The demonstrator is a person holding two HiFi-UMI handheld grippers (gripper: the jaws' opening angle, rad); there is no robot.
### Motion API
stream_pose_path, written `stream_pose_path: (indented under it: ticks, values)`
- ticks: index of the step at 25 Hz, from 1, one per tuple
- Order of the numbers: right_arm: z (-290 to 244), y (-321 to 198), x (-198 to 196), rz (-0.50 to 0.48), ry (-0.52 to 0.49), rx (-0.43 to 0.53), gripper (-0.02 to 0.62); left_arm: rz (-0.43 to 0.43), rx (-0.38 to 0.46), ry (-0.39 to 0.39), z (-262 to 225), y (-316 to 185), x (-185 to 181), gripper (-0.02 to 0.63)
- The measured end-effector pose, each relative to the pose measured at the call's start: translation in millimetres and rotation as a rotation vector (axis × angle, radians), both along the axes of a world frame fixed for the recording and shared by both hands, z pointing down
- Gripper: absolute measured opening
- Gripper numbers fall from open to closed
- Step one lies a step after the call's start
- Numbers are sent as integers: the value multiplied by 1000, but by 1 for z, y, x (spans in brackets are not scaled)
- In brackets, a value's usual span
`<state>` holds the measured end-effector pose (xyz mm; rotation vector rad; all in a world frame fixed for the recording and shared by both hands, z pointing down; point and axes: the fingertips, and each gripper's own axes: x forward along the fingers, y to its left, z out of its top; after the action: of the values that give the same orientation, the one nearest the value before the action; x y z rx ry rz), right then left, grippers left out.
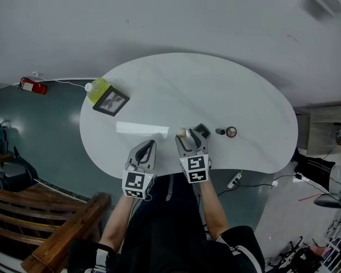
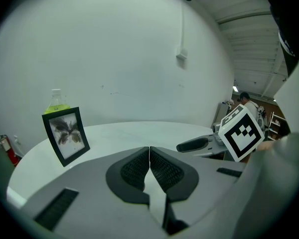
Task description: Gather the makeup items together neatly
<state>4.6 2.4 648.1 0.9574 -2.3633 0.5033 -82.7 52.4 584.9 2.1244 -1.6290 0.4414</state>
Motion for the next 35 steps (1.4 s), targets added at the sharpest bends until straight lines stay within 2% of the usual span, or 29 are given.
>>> stream_pose_path:
  ticks: [9, 21, 29, 35]
  values:
    - [-55, -2, 11, 30, -35, 107, 212, 25, 78, -13, -38, -1, 0, 20]
    - [-153, 0, 33, 147, -47, 296, 66, 74, 217, -14, -110, 6, -1, 20]
    - [-201, 28, 47, 222, -78, 386, 44, 128, 307, -15, -154, 24, 7, 20]
    - [-223, 58, 57, 246, -92, 433, 43, 168, 343, -13, -168, 46, 17, 20]
